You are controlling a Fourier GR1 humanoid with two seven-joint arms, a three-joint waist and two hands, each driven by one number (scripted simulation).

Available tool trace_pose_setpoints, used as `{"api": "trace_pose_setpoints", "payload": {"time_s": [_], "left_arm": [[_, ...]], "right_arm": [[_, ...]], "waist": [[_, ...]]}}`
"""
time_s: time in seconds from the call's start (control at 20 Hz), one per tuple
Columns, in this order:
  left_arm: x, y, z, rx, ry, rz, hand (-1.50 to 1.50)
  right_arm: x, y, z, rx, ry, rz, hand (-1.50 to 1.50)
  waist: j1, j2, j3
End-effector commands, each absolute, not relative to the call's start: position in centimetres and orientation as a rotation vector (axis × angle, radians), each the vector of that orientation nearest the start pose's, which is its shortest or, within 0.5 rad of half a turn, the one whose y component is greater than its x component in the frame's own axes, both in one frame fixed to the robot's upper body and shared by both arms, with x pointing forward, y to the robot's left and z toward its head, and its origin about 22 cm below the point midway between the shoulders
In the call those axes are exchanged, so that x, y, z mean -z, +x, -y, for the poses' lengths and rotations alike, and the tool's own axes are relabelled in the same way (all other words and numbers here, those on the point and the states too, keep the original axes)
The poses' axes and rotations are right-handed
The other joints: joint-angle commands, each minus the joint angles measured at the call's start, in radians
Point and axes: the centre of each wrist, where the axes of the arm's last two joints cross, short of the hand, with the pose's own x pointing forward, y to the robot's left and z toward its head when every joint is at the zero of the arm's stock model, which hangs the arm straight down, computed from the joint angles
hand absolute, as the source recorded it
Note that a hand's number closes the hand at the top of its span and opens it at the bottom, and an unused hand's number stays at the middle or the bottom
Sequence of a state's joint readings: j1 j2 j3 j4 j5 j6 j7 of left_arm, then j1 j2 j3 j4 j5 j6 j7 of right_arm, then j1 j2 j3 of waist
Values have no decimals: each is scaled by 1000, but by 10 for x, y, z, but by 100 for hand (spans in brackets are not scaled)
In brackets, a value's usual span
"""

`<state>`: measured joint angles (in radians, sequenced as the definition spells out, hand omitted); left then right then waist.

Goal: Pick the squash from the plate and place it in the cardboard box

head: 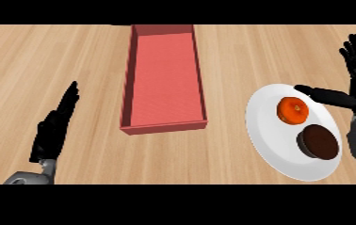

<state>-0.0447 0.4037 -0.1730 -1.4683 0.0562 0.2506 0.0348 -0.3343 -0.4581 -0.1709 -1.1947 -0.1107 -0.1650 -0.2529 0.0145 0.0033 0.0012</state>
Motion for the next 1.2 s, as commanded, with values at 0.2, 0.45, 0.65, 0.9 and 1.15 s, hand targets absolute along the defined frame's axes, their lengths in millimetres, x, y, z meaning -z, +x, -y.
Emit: {"api": "trace_pose_setpoints", "payload": {"time_s": [0.2, 0.45, 0.65, 0.9, 1.15], "left_arm": [[3, 242, -293, 208, 380, 1449, 0], [-8, 239, -289, 207, 372, 1445, 0], [-5, 248, -277, 205, 393, 1456, 0], [-19, 240, -280, 186, 374, 1460, 0], [-23, 241, -277, 214, 360, 1432, 0]], "right_arm": [[-116, 310, 412, -566, -704, 1527, -150], [-135, 307, 411, -888, -664, 1204, -150], [-146, 317, 378, -1040, -589, 1075, -150], [-126, 311, 342, -1037, -555, 1007, -150], [-124, 311, 314, -1002, -594, 966, -150]], "waist": [[-12, -4, -4], [2, -7, -4], [-7, -5, -3], [-11, -5, -2], [-11, -5, -1]]}}
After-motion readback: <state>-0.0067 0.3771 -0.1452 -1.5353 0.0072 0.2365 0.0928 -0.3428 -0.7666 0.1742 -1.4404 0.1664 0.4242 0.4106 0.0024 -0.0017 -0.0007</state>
